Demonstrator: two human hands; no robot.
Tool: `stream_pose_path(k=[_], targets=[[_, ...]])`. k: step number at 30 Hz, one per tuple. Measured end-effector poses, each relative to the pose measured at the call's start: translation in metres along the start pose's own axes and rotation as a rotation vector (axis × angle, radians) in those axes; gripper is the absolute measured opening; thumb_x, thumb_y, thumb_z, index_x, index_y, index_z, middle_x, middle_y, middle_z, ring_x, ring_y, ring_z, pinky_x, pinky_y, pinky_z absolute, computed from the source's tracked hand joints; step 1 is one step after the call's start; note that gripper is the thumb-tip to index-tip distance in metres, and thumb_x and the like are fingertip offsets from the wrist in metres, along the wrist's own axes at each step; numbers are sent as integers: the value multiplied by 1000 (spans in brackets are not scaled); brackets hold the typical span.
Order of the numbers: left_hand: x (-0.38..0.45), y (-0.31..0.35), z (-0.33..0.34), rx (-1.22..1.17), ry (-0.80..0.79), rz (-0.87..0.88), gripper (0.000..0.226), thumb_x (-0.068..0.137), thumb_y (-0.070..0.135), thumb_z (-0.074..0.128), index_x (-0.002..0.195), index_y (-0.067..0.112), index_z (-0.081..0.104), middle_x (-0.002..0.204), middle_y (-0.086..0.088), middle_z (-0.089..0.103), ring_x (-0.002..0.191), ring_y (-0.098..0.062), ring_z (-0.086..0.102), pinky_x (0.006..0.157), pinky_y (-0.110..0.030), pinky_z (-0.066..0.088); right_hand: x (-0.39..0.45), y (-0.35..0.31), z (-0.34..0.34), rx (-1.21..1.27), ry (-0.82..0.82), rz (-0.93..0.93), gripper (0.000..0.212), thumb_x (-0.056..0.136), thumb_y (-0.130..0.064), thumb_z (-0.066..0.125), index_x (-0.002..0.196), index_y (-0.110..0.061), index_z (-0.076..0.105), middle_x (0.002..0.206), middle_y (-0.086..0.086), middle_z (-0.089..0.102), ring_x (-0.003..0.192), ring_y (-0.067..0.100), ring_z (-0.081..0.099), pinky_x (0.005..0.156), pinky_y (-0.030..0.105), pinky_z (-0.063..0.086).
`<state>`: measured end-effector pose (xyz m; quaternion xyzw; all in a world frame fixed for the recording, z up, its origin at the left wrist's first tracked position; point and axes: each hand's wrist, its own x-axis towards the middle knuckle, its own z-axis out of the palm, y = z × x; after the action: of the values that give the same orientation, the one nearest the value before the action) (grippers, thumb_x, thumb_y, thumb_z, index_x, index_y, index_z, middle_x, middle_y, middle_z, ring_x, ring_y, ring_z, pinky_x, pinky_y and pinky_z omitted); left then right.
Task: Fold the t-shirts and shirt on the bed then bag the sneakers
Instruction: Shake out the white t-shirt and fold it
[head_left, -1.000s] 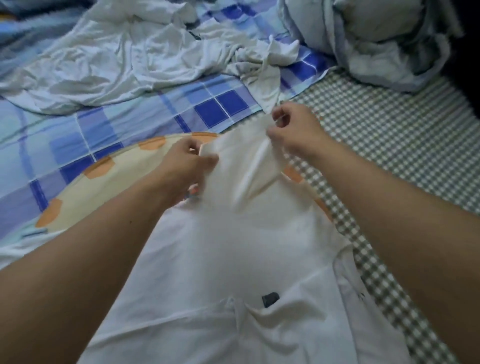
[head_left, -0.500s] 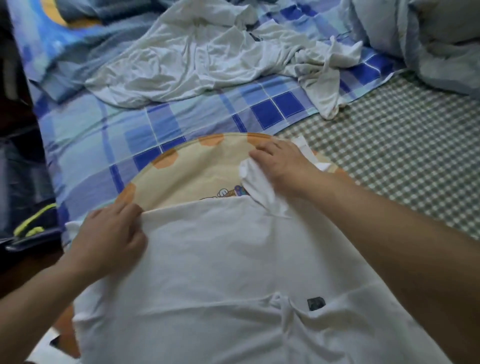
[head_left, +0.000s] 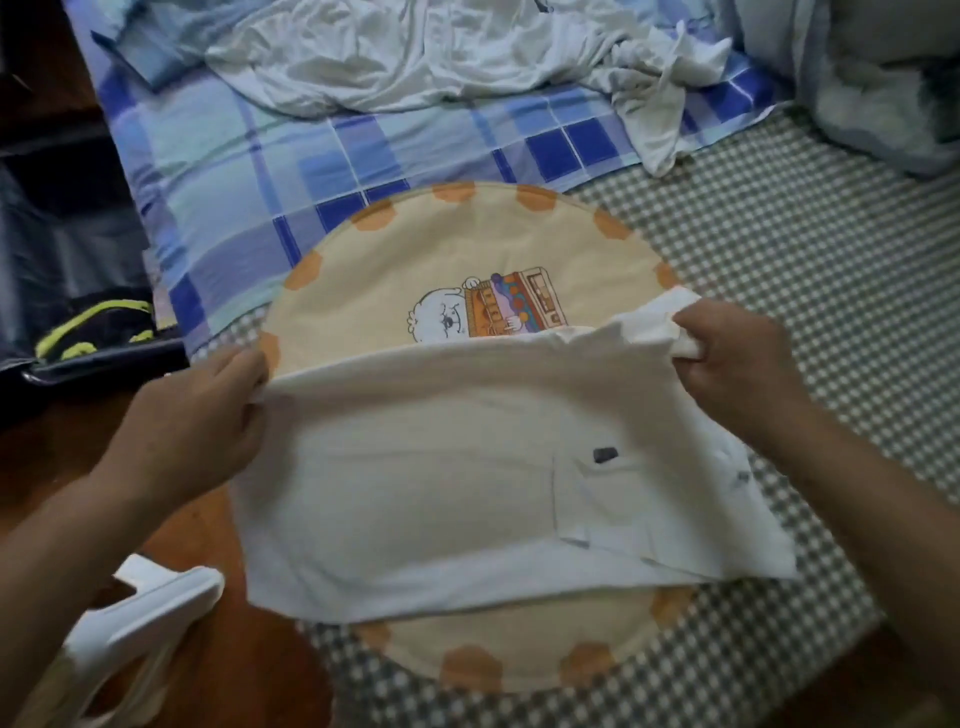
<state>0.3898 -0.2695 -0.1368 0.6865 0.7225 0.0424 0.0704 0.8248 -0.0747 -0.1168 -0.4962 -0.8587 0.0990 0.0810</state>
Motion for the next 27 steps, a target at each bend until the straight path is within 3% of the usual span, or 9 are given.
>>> stream_pose_path(k=[2, 6, 8, 10, 12, 14, 17, 21, 27], targets=[[-42, 4, 0, -34, 0, 16, 13, 74, 24, 48, 83, 14, 48, 86, -8, 52, 62, -41, 56, 47, -36, 38, -57, 2, -5, 20, 9, 5, 6, 74, -2, 58, 76, -2, 64, 70, 12, 58, 58, 32, 55, 50, 35, 43], [-91, -1, 38, -122, -71, 17, 13, 75, 19, 45, 76, 10, 53, 80, -9, 49, 69, -38, 51, 51, -39, 37, -121, -5, 30, 83, -41, 67, 14, 75, -8, 54, 73, -3, 68, 76, 8, 53, 65, 21, 45, 53, 21, 27], [-100, -9, 61, -123, -114, -24, 5, 74, 10, 58, 76, 8, 53, 80, -11, 49, 71, -36, 50, 51, -43, 40, -129, -12, 54, 127, -95, 146, 19, 77, -12, 48, 78, -5, 66, 84, 6, 54, 76, 22, 47, 59, 29, 26], [-106, -13, 77, -137, -111, -84, 23, 70, -5, 68, 76, 9, 51, 81, -11, 49, 72, -34, 47, 51, -40, 35, -132, -20, 66, 201, -103, 249, 22, 83, -18, 38, 79, -9, 58, 83, 1, 53, 78, 26, 52, 64, 31, 26], [-107, -12, 71, -170, -46, -112, 8, 75, 0, 53, 77, 8, 51, 81, -12, 48, 73, -34, 46, 53, -39, 31, -133, -31, 62, 254, -18, 284, 19, 88, -18, 36, 77, -15, 51, 79, -1, 50, 73, 24, 50, 61, 31, 26], [-109, -7, 54, -180, 36, -113, 12, 73, 0, 43, 76, 3, 54, 79, -16, 49, 73, -34, 46, 53, -40, 31, -134, -40, 45, 245, 99, 259, 17, 86, -8, 41, 74, -18, 46, 75, -1, 47, 70, 20, 45, 57, 29, 21], [-126, 3, 27, -199, 86, -164, 21, 71, -19, 53, 77, 1, 57, 79, -17, 51, 74, -33, 45, 54, -38, 30, -143, -47, 18, 182, 173, 274, 18, 82, 1, 48, 66, -8, 52, 70, 10, 51, 71, 20, 44, 58, 33, 14], [-166, 16, 34, -258, 19, -224, 28, 70, -22, 60, 76, 4, 56, 77, -14, 54, 72, -28, 46, 54, -37, 35, -176, -42, 21, 77, 90, 315, 10, 77, -1, 54, 70, 0, 61, 76, 16, 58, 74, 25, 48, 59, 34, 14], [-194, 14, 103, -308, -243, -248, 40, 62, -20, 61, 77, 17, 53, 79, -5, 51, 75, -29, 46, 58, -44, 40, -225, -30, 77, 9, -74, 351, 20, 70, 2, 48, 75, 1, 67, 80, 17, 59, 77, 33, 51, 66, 29, 22]])
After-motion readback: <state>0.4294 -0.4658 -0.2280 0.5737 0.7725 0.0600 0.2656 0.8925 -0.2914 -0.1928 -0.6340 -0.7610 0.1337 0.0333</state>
